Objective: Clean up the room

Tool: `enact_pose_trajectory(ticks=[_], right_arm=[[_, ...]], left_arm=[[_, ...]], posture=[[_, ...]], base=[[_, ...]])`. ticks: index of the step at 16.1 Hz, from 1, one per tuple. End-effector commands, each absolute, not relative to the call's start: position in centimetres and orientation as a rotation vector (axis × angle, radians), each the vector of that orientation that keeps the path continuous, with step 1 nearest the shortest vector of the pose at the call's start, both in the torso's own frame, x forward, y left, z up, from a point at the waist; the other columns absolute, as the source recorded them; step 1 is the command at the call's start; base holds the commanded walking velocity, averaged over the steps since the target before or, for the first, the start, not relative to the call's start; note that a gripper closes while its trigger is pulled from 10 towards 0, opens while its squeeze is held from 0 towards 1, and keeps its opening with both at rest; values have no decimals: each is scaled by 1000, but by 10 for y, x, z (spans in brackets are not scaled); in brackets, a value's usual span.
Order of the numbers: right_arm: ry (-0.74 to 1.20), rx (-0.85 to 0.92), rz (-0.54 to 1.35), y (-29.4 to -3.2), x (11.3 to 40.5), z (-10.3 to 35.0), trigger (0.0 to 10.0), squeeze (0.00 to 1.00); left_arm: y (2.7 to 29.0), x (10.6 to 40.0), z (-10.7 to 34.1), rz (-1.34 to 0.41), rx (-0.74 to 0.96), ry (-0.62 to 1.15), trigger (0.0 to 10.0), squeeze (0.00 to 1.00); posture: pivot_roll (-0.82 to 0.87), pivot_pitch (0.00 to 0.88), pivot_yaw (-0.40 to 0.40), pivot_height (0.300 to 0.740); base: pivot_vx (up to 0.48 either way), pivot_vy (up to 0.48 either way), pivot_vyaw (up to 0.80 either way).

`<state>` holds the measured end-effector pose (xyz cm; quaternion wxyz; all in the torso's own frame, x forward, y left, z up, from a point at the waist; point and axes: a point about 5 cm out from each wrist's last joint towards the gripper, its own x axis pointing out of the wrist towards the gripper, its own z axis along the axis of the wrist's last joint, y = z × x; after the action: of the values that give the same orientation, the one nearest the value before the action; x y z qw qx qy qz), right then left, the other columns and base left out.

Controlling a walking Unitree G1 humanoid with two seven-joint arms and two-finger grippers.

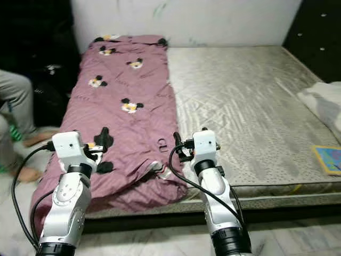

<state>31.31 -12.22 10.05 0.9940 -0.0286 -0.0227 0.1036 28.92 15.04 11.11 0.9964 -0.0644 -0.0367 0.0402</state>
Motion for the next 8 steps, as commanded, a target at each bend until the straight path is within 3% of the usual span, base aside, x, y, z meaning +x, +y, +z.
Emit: enact_pose_trajectory(ticks=[1, 8], right_arm=[[-58, -64, 219, -119, 315, 104, 10000, 0], [-58, -68, 244, -116, 317, 106, 10000, 0]], left_arm=[[155, 287, 114, 92, -130, -92, 10000, 0], [157, 284, 114, 107, -136, -100, 10000, 0]], posture=[[26, 29, 4, 740], [31, 46, -20, 740]], base=[[0, 0, 0], [322, 0, 0]])
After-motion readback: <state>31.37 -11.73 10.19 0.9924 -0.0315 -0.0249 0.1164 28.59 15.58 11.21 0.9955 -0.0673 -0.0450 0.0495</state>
